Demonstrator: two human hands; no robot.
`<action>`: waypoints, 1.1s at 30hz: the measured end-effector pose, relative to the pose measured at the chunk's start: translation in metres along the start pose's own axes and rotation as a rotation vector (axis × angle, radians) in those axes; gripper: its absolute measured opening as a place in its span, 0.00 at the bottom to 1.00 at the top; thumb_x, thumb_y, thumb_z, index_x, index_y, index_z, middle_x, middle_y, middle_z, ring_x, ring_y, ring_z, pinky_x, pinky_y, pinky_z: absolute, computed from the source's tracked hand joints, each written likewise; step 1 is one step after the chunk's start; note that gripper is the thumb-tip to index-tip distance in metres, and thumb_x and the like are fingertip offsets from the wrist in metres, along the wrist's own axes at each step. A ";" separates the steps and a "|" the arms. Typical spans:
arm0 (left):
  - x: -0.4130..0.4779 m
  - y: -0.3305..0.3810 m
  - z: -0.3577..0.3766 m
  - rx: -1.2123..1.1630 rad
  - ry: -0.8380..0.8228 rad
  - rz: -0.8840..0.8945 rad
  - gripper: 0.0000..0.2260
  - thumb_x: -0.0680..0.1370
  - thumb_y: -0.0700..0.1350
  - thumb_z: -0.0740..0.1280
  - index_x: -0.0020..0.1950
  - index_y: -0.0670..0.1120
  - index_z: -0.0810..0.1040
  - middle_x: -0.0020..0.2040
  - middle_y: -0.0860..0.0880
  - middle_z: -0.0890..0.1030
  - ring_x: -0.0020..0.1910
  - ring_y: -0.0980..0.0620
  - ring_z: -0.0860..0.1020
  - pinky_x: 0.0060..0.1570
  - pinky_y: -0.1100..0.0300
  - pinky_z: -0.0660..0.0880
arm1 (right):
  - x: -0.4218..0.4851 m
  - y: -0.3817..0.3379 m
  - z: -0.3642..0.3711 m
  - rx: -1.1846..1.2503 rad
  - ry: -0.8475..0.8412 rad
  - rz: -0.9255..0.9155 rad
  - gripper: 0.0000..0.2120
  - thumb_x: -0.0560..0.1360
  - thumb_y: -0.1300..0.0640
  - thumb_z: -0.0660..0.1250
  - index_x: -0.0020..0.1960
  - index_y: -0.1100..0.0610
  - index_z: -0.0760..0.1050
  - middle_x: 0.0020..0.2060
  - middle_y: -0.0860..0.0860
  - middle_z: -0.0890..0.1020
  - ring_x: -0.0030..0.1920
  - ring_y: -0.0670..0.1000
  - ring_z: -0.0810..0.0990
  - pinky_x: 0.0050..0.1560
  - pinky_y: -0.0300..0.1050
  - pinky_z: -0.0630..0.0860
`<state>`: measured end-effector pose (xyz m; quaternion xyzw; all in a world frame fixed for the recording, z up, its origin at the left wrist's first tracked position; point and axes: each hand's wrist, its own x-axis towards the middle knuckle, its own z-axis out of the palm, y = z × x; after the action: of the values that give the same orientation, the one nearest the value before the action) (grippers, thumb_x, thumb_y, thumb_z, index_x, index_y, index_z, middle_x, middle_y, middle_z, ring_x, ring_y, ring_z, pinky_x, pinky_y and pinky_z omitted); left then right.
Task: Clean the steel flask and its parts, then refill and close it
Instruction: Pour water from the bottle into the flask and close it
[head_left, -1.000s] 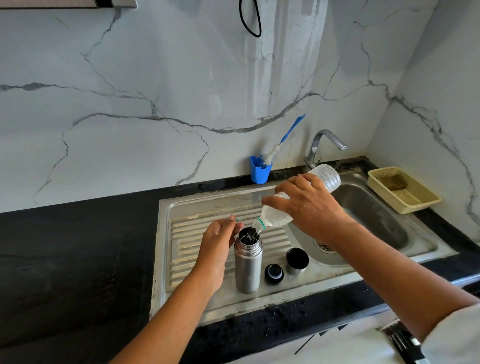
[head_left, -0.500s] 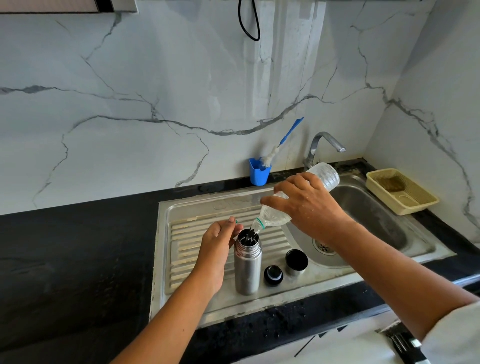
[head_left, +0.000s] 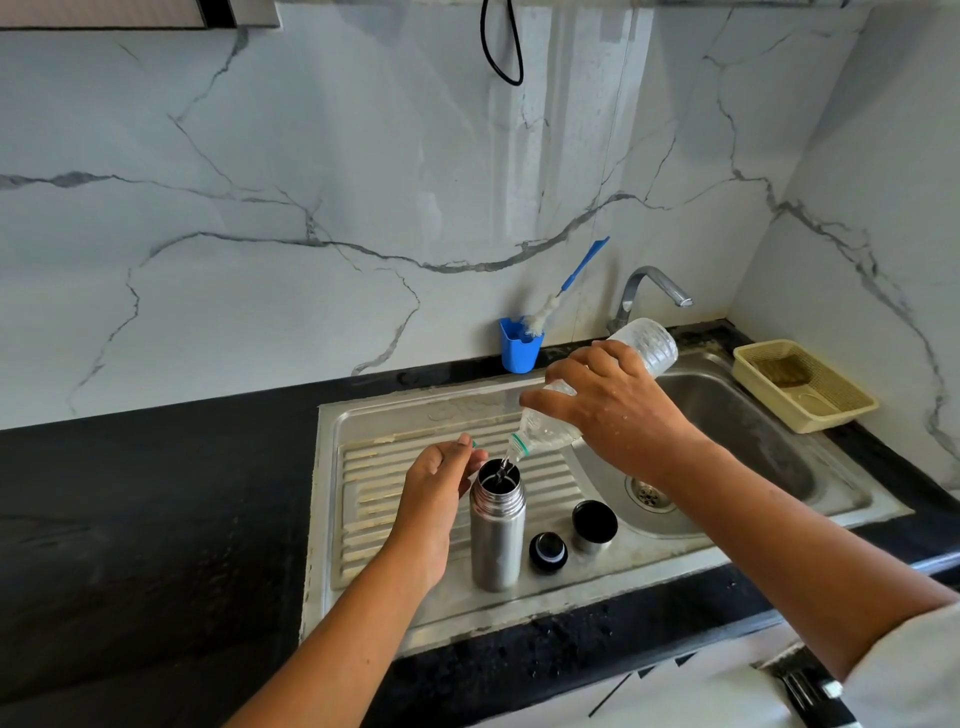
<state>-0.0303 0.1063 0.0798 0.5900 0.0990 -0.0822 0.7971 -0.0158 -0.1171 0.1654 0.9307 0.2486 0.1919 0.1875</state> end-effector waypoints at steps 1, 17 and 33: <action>0.000 0.000 0.000 0.001 -0.002 0.001 0.07 0.82 0.50 0.68 0.52 0.47 0.81 0.52 0.46 0.87 0.60 0.44 0.82 0.72 0.45 0.72 | 0.000 0.000 0.000 0.000 0.003 -0.004 0.34 0.72 0.59 0.74 0.73 0.41 0.67 0.63 0.53 0.78 0.62 0.61 0.76 0.66 0.61 0.68; 0.004 -0.002 -0.001 -0.004 -0.003 0.003 0.08 0.82 0.50 0.69 0.53 0.46 0.81 0.52 0.46 0.87 0.58 0.46 0.83 0.72 0.44 0.71 | 0.005 -0.002 -0.008 -0.008 0.093 -0.061 0.26 0.74 0.60 0.58 0.69 0.43 0.74 0.63 0.54 0.78 0.63 0.61 0.76 0.71 0.59 0.62; 0.005 -0.001 0.000 -0.030 -0.002 0.003 0.07 0.82 0.49 0.69 0.52 0.46 0.80 0.50 0.47 0.88 0.57 0.47 0.84 0.72 0.44 0.72 | 0.011 0.000 -0.024 -0.089 0.057 -0.104 0.28 0.73 0.59 0.61 0.71 0.42 0.72 0.65 0.54 0.77 0.67 0.62 0.73 0.72 0.62 0.60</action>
<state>-0.0258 0.1058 0.0771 0.5781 0.0983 -0.0801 0.8060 -0.0179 -0.1055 0.1887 0.9015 0.2930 0.2192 0.2312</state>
